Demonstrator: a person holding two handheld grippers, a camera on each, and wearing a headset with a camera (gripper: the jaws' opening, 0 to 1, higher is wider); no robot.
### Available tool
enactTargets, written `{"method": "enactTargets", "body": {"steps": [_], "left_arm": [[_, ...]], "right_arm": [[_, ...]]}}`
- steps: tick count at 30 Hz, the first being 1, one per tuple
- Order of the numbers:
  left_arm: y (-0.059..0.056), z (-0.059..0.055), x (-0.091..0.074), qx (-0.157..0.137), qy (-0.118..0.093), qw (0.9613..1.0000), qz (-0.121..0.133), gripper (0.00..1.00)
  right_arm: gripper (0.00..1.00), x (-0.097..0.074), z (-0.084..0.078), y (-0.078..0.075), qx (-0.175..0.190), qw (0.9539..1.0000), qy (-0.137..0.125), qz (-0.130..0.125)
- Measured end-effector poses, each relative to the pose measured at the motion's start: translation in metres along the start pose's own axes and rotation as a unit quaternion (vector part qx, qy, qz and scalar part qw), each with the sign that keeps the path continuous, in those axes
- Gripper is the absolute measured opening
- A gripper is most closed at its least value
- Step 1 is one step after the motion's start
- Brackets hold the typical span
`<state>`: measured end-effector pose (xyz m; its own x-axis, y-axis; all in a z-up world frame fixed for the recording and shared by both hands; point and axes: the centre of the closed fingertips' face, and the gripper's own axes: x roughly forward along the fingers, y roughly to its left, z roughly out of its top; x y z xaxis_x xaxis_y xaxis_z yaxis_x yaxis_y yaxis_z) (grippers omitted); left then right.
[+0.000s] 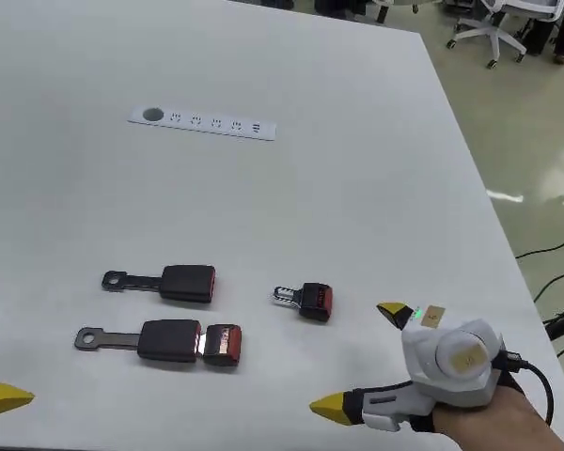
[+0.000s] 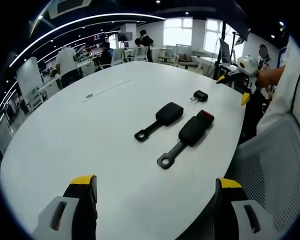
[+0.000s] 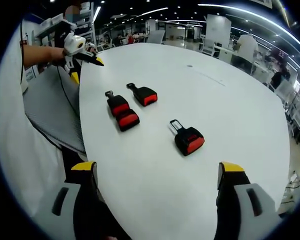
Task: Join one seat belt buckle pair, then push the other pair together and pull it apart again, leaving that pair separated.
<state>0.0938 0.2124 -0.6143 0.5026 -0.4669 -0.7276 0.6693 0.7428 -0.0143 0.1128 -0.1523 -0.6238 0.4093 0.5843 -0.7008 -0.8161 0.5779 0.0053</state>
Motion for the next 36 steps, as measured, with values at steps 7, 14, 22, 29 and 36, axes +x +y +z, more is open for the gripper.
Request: {"method": "enactTargets", "body": {"steps": [7,14,22,29,36], "left_arm": [[-0.009,-0.002,-0.002,-0.005,-0.001,1.0,-0.001,1.0],[-0.015,0.003,-0.004,-0.003,-0.002,1.0,-0.001,1.0],[-0.015,0.005,-0.002,-0.002,-0.005,1.0,-0.003,1.0],[-0.014,0.001,0.001,0.0,-0.003,0.9999,-0.011,1.0],[-0.013,0.004,0.0,0.001,-0.004,1.0,-0.007,1.0]], "right_arm": [[1.0,-0.002,0.004,0.0,0.008,0.9998,-0.016,-0.011],[1.0,-0.003,0.007,0.001,0.009,0.9996,-0.022,-0.014],[1.0,-0.007,0.01,0.0,0.008,0.9995,-0.025,-0.018],[1.0,-0.005,0.009,-0.001,0.003,0.9996,-0.021,-0.016],[1.0,-0.002,0.013,-0.003,0.003,0.9996,-0.025,-0.016]]}}
